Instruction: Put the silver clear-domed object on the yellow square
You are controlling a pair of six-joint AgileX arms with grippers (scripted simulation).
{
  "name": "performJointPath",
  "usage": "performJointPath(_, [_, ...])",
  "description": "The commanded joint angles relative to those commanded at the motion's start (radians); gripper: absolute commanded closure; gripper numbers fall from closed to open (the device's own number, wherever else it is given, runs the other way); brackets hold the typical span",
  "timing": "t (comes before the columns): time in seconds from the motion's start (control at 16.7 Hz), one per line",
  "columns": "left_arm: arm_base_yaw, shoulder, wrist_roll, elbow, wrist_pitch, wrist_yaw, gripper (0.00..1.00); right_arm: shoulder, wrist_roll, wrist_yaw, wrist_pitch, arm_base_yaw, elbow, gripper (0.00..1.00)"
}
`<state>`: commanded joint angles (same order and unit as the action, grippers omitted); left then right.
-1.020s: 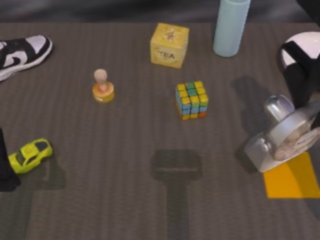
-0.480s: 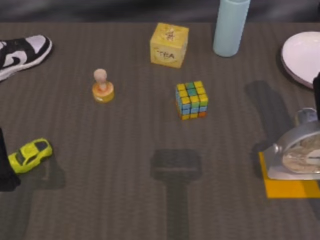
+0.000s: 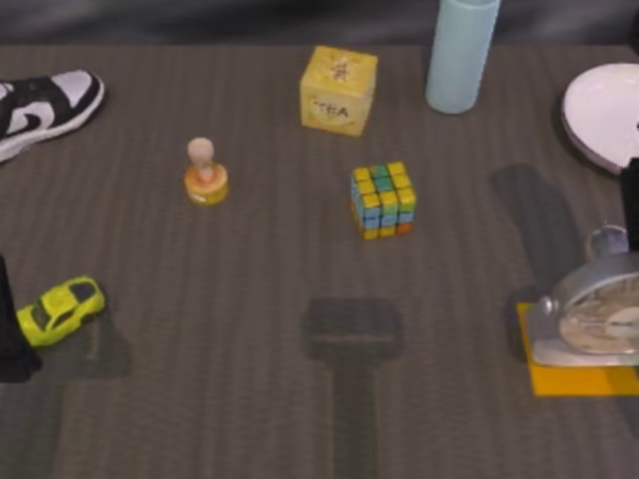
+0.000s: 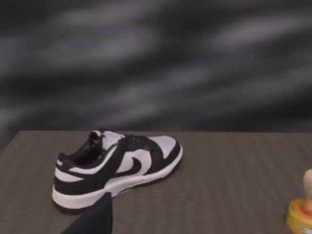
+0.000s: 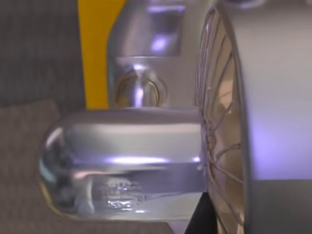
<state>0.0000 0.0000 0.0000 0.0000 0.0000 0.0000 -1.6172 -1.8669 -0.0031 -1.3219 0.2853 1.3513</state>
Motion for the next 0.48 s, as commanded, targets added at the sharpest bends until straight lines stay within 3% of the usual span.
performJointPath(0.42, [0.000,0.000,0.000,0.000,0.000,0.000,0.00,-0.006,0.002,-0.001,0.077,0.000,-0.067,1.00])
performJointPath(0.48, [0.000,0.000,0.000,0.000,0.000,0.000,0.00,-0.006,0.002,-0.001,0.077,0.000,-0.067,0.92])
